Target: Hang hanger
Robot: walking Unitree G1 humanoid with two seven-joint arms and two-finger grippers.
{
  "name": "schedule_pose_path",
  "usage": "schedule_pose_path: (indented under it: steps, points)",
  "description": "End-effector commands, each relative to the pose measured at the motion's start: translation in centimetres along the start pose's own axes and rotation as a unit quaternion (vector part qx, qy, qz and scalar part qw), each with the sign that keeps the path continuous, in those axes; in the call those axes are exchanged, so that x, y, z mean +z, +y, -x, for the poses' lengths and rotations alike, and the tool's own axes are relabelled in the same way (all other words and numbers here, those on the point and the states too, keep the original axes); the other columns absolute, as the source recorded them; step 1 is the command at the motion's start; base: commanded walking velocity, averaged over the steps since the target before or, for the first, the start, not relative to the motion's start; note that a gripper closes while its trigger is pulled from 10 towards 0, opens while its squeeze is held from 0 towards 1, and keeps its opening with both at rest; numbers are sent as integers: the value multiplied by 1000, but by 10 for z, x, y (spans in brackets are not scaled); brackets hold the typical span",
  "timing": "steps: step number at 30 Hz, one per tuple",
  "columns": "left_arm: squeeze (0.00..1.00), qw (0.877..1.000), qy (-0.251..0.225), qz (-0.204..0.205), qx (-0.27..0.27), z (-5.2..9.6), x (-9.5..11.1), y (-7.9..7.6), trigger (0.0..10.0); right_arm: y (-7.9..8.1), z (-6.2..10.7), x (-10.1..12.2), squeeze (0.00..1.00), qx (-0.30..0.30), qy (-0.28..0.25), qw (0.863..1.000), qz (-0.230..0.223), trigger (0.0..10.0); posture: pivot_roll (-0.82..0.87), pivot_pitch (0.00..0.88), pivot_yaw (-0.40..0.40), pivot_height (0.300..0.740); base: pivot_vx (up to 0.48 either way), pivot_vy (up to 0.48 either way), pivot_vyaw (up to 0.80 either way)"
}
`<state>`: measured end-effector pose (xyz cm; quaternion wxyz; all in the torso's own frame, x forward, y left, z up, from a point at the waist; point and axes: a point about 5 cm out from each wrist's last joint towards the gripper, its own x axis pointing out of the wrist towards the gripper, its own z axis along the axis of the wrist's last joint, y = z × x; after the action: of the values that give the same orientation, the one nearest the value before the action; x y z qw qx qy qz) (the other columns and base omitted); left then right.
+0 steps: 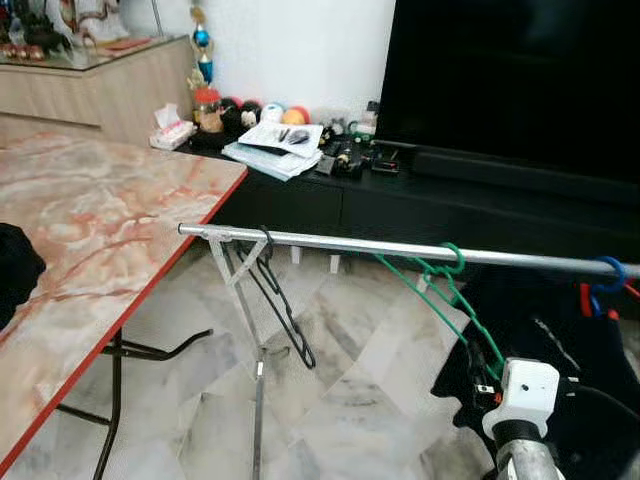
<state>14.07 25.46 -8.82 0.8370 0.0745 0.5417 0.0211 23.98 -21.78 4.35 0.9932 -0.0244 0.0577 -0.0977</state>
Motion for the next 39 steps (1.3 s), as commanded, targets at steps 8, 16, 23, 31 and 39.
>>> schedule_pose_path:
  steps: [8,16,23,31,39]
  points:
    - [0,1000,21,8,-4,1,-16,-4,10000,-1,-10,3,0,-8,-2,1000,4,10000,-58,0,20,740,-289,0,0]
    - [0,1000,20,8,-5,1,-15,-4,10000,-15,-8,-30,0,-46,68,996,-18,10000,-54,0,20,740,-292,0,0]
    - [0,1000,19,10,-5,1,-15,-5,10000,-21,5,-69,0,-56,163,985,-15,10000,-41,0,15,740,-292,0,0]
    - [0,1000,22,7,-8,1,-15,-6,10000,-13,27,-109,0,-37,291,956,-19,10000,-47,0,23,740,-69,0,0]
    - [0,1000,20,14,-5,1,-15,-6,10000,-6,53,-133,0,-13,377,926,13,10000,-12,0,12,740,0,0,59]
